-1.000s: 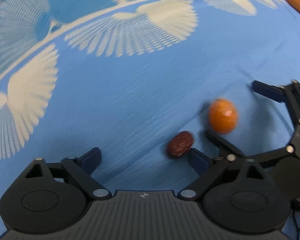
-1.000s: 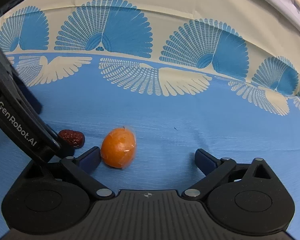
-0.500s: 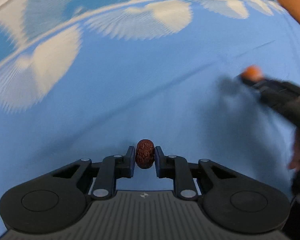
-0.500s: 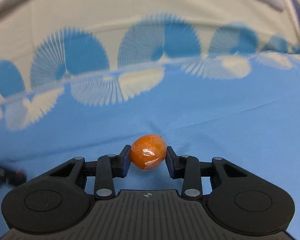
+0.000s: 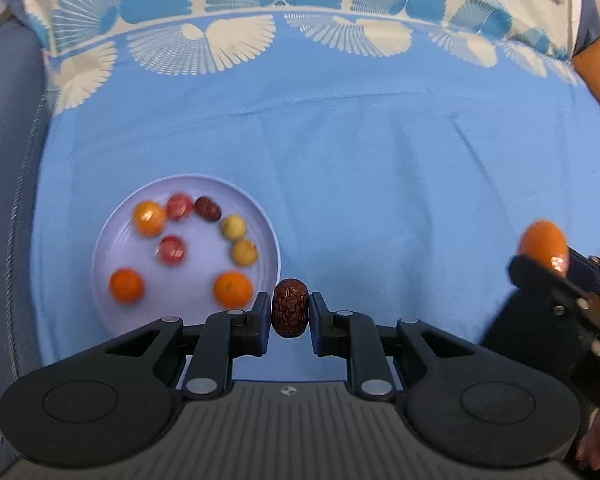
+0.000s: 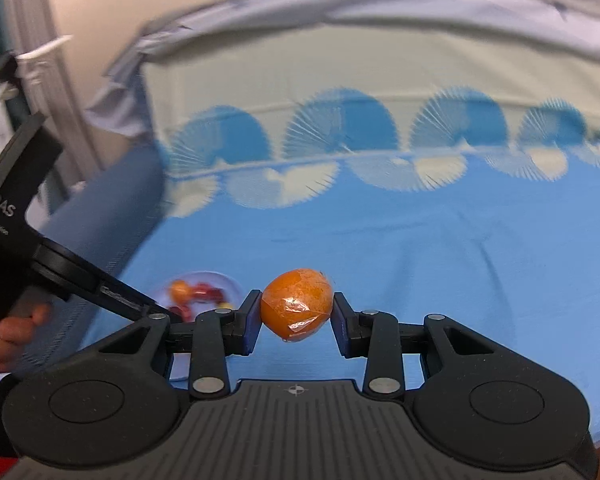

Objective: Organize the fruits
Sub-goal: 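Carry the date to the plate with the left tool while the right tool carries the mandarin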

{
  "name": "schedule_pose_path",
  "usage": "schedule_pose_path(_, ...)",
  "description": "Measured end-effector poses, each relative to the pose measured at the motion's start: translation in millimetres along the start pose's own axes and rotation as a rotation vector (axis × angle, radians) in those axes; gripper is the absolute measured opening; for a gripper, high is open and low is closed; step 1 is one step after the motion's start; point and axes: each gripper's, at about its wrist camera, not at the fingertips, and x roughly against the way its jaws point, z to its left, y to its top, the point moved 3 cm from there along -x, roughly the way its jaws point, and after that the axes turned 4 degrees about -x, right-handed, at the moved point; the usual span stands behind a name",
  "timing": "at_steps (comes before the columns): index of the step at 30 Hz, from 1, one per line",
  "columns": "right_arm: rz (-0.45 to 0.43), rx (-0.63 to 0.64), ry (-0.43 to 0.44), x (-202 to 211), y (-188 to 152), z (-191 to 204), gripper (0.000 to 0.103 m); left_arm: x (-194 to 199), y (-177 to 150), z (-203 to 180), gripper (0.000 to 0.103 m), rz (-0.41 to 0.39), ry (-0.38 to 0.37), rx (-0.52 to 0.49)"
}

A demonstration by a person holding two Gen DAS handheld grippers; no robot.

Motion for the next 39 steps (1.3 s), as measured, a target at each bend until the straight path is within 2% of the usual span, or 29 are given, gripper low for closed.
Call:
schedule_pose_path(4,-0.018,0.073,0.027,22.3,-4.5,35.4,0.038,38.5,-32.5,3.1,0.022,-0.057,0.001,0.026)
schedule_pose_path(7,-0.015,0.083,0.037,35.7,-13.5,51.5,0.038,60.6,-56.2,7.5,0.022,-0.091,0.008,0.035)
schedule_pose_path(11,0.020,0.114,0.058,43.8,-34.0,74.8,0.038,77.8,-78.9,13.4,0.022,-0.123,0.029,0.041)
schedule_pose_path(15,0.007,0.178,0.058,52.5,-40.5,90.9,0.038,88.6,-92.9,16.3,0.022,-0.151,0.040,0.052)
schedule_pose_path(24,-0.003,0.234,0.062,59.5,-45.6,105.2,0.038,99.1,-107.4,19.7,0.022,-0.185,0.043,0.060)
schedule_pose_path(39,0.005,0.239,0.064,59.4,-45.0,102.9,0.038,105.3,-111.4,26.6,0.022,-0.209,0.045,0.085)
